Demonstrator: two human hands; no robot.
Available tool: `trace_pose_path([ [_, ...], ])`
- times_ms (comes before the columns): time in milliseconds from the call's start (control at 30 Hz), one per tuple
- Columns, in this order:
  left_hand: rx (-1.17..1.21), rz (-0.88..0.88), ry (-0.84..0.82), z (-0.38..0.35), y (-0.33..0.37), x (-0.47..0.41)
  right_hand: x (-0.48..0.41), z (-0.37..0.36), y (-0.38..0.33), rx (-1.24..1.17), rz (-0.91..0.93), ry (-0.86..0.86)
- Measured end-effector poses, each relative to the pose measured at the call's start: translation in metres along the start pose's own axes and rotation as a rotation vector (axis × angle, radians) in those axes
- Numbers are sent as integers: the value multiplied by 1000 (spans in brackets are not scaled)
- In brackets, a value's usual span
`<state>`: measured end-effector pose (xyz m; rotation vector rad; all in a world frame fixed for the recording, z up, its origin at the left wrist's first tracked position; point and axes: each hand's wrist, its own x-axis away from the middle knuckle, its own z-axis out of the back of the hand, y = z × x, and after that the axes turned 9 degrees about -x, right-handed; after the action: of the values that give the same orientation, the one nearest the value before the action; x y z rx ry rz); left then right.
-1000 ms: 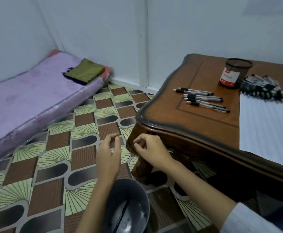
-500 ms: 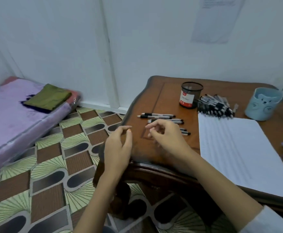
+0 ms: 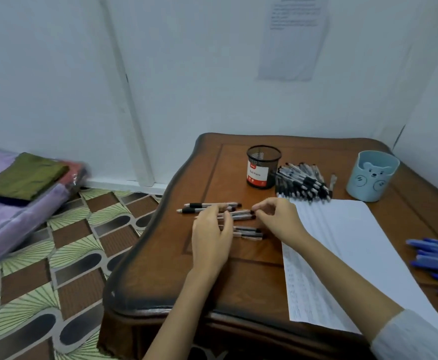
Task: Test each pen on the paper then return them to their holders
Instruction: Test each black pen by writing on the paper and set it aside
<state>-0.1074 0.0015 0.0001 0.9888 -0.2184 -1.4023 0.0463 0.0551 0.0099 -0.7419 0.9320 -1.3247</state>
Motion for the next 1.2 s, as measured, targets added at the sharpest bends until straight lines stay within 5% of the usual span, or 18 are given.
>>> trace_pose_path([
  [633,-177,-93,-18,-18,-13,-12,-57,-25,8,211,102,-164],
  [867,-81,-104,71,-15,-11,-9,-41,3,-7,-130,118,76],
  [1033,-44,-128,115,-10,-4,-3,-27,36,-23,-631,41,295],
  [1200,-51,-199,67,-18,12,8,-12,74,-27,-1117,-156,325],
])
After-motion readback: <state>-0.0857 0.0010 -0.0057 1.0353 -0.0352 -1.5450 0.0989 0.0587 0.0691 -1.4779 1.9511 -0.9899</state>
